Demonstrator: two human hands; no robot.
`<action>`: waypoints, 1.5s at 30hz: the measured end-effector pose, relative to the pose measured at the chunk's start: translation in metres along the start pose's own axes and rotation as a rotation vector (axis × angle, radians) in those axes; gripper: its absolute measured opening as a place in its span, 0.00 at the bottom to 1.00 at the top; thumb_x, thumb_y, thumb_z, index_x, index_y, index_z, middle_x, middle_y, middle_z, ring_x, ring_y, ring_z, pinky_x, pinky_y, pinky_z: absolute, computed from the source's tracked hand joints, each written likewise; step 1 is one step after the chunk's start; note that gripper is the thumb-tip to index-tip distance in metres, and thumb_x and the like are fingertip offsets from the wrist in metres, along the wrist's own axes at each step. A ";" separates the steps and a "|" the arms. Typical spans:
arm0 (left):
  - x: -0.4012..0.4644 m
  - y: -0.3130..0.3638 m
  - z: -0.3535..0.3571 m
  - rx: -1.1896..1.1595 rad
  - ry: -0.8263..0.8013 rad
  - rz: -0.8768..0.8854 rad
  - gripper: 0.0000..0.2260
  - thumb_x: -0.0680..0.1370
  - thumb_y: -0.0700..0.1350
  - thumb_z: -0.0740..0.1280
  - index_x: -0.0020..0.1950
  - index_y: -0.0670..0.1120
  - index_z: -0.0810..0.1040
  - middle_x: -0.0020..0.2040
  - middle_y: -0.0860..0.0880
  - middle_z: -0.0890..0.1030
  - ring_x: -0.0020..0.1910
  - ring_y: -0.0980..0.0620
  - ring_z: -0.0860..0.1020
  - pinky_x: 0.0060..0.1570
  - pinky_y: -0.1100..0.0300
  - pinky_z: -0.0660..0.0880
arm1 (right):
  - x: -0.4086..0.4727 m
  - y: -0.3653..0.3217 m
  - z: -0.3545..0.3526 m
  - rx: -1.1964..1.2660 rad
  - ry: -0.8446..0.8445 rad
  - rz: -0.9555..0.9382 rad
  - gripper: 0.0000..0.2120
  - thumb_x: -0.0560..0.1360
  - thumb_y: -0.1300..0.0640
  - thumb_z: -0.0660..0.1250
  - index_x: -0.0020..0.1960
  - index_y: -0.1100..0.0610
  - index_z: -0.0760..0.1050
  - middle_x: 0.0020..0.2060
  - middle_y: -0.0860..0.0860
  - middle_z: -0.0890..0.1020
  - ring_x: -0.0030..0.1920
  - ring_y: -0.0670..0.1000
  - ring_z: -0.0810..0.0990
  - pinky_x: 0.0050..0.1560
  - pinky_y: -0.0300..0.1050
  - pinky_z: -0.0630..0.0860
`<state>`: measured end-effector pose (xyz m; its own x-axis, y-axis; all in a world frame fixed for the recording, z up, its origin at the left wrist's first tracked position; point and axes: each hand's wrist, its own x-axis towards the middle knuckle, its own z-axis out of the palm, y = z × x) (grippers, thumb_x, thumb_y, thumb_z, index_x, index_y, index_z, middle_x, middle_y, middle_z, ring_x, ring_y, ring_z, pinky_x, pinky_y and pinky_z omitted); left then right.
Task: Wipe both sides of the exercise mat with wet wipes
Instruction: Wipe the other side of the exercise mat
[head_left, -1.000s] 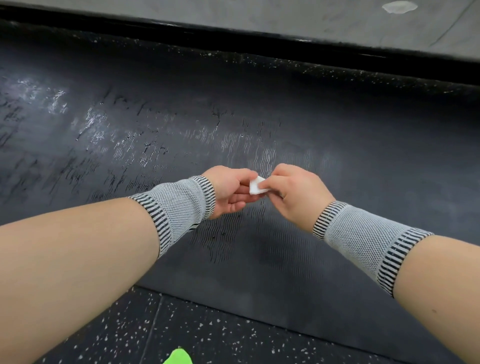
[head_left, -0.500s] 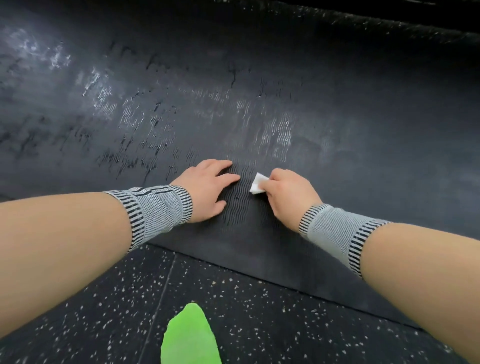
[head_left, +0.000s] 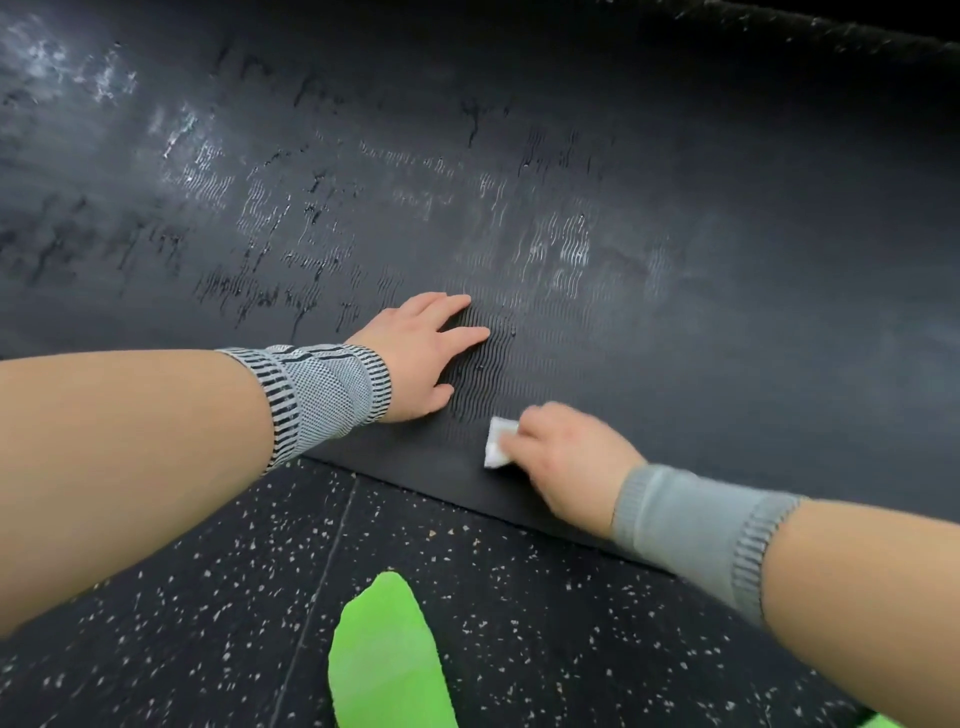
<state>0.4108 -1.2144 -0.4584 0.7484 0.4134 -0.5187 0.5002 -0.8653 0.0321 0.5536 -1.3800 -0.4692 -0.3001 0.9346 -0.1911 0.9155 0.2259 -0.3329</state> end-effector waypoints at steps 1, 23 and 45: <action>0.000 0.001 -0.001 0.001 -0.001 0.002 0.34 0.79 0.55 0.64 0.80 0.56 0.51 0.80 0.48 0.46 0.79 0.46 0.47 0.75 0.48 0.57 | -0.011 -0.013 0.006 0.011 -0.094 -0.059 0.09 0.68 0.62 0.70 0.48 0.59 0.76 0.43 0.54 0.74 0.42 0.55 0.74 0.38 0.48 0.76; 0.016 0.006 -0.006 -0.015 -0.026 -0.008 0.33 0.79 0.54 0.62 0.80 0.56 0.48 0.81 0.48 0.44 0.79 0.46 0.46 0.75 0.48 0.58 | 0.024 0.038 -0.015 -0.128 -0.133 -0.046 0.12 0.77 0.58 0.59 0.59 0.58 0.74 0.54 0.56 0.71 0.54 0.58 0.71 0.47 0.51 0.73; 0.054 0.001 -0.025 -0.060 0.115 -0.082 0.25 0.81 0.55 0.60 0.77 0.52 0.61 0.67 0.49 0.66 0.64 0.46 0.66 0.64 0.49 0.70 | 0.060 0.102 -0.037 -0.157 0.117 0.155 0.07 0.68 0.65 0.68 0.45 0.59 0.79 0.42 0.56 0.76 0.42 0.59 0.76 0.36 0.46 0.68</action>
<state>0.4626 -1.1861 -0.4652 0.7472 0.5147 -0.4205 0.5843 -0.8102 0.0465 0.6391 -1.2902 -0.4804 -0.1278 0.9849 -0.1170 0.9814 0.1085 -0.1586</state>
